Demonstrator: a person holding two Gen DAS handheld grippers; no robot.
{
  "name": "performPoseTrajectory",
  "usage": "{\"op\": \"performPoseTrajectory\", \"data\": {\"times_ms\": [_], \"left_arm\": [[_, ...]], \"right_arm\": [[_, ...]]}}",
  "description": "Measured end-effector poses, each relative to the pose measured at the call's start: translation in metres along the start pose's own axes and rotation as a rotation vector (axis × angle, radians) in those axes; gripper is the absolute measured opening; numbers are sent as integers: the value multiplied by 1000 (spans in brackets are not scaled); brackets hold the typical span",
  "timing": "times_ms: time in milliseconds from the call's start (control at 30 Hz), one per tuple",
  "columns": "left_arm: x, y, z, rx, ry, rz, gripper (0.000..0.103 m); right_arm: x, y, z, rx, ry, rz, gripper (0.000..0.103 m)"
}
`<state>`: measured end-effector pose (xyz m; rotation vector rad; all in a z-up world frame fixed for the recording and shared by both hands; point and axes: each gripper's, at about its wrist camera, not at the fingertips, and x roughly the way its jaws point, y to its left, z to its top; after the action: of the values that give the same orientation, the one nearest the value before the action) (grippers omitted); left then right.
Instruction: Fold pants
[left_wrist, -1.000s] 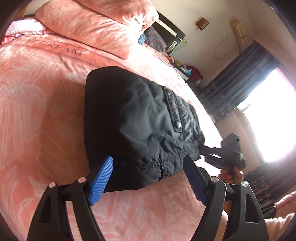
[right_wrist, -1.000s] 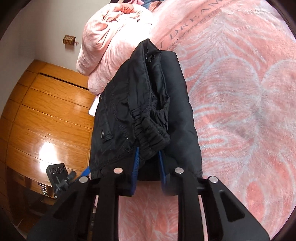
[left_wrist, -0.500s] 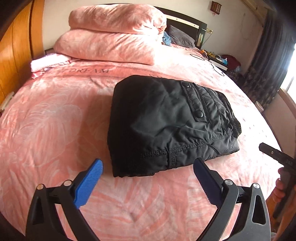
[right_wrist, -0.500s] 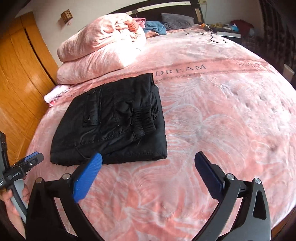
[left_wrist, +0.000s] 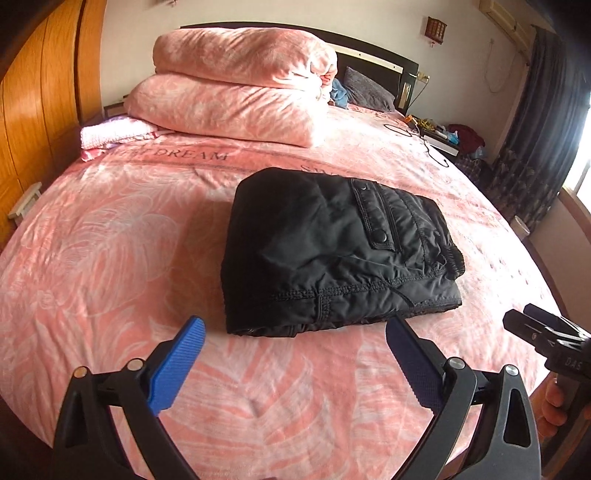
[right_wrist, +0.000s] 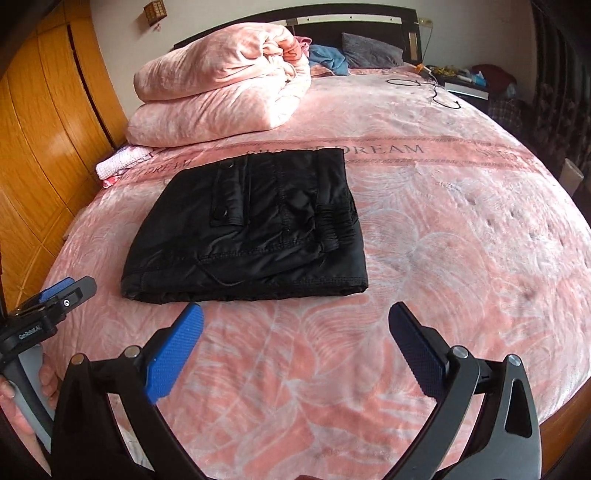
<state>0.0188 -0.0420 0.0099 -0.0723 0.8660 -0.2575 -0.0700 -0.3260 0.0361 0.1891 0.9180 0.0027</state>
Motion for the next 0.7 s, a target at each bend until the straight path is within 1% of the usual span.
{"op": "performPoseTrajectory", "data": {"times_ms": [67,100,133,233,267,367,500,700], "left_arm": [[-3,0,-2,-4,9,24,99],[-4,0,-3,-11,17,24,99],[-5,1,-4,-22,23,18,99],[-9,6,-8,-65,29,-37,99],[-11,6,-9,-72,26,-35,99],[-13,3,-11,-52,43,14,99],[-11,0,-13,-26,46,43,99],[2,5,-15,7,61,109,99]], "right_arm": [[-4,5,-1,-11,-3,-23,100],[-6,8,-1,-18,-4,-40,100],[-8,10,-2,-26,-5,-52,100],[-14,18,-6,-45,-3,-59,100],[-16,20,-8,-49,-1,-58,100],[-16,25,-11,-52,15,-62,100],[-6,30,-12,-52,51,-77,100],[1,32,-8,-65,60,-99,100]]}}
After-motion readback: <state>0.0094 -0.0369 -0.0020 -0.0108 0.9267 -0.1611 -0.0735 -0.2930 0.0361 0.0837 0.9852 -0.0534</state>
